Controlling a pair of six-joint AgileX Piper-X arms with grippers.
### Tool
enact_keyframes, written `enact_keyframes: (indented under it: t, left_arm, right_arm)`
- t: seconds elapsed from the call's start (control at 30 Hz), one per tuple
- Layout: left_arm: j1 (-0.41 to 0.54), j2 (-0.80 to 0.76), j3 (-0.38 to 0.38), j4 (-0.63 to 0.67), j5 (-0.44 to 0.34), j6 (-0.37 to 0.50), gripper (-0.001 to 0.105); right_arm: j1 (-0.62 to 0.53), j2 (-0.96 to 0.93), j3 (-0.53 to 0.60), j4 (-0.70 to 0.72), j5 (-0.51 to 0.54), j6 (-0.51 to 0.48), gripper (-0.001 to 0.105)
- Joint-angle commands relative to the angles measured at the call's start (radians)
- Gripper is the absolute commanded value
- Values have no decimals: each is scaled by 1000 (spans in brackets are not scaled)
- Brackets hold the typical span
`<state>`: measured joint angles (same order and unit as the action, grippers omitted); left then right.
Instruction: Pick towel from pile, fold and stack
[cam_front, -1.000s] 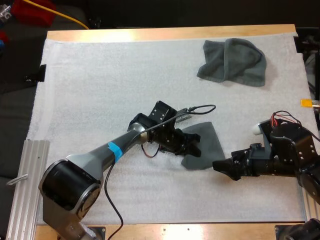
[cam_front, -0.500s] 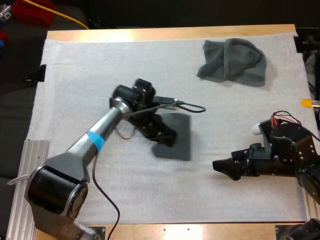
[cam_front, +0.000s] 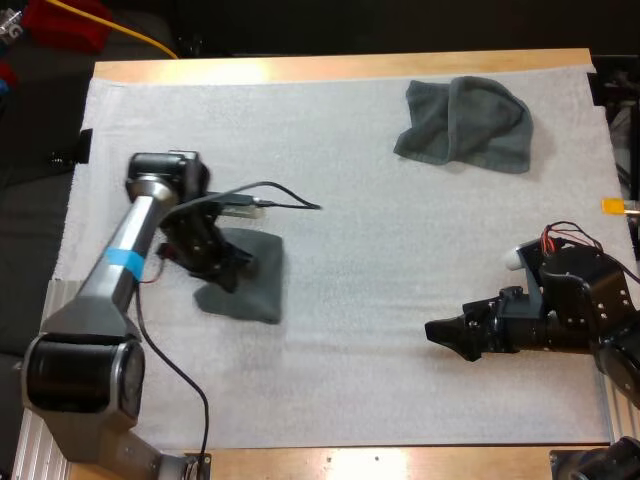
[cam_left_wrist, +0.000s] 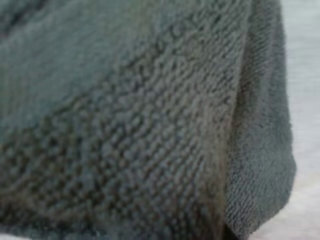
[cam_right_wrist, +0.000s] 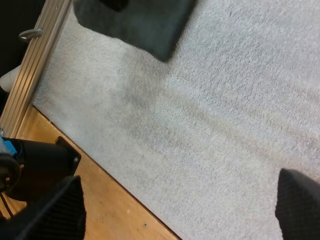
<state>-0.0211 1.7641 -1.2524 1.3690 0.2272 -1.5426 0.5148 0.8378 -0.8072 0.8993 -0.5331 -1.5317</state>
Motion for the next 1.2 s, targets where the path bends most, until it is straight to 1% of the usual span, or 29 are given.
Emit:
enact_keyframes:
  t: [0.0,0.03,0.1,0.23,0.3,0.4,0.63,0.8,0.83,0.93,1.0,1.03,1.07,1.1,1.17]
  left_arm:
    - [30,-11,-7,5,-48,3,0]
    - [39,-11,-7,0,-57,-1,0]
    - [74,-11,-7,-8,-106,-19,0]
    - [112,-11,-7,-28,-183,-37,0]
    - [123,-11,-7,-43,-258,-49,0]
    - [136,-11,-7,-59,-327,-51,0]
    - [181,-11,11,-66,-325,-54,0]
    - [217,2,26,-68,-275,-64,1]
    - [219,2,26,-68,-275,-64,3]
    - [223,2,24,-68,-278,-72,23]
    - [223,2,24,-68,-284,-72,46]
    - [223,2,24,-69,-287,-72,55]
    - [223,2,22,-71,-305,-72,67]
    - [223,2,18,-70,-331,-72,76]
    - [223,2,2,-64,-366,-72,70]
  right_arm:
    - [0,-4,-7,3,-10,-12,76]
    - [0,-4,-7,3,-10,-12,76]
    - [0,-4,-7,3,-10,-12,76]
    - [0,-4,-7,3,-10,-12,76]
    - [0,-4,-7,3,-10,-12,76]
    - [0,-4,-7,3,-10,-12,76]
    - [0,-4,-7,3,-10,-12,76]
    - [0,-4,-7,3,-10,-12,76]
    - [0,-4,-7,3,-10,-12,76]
    - [0,-4,-7,3,-10,-12,76]
    - [0,-4,-7,3,-10,-12,76]
    - [0,-4,-7,3,-10,-12,76]
    - [0,-4,-7,3,-10,-12,76]
    - [0,-4,-7,3,-10,-12,76]
    - [0,-4,-7,3,-10,-12,76]
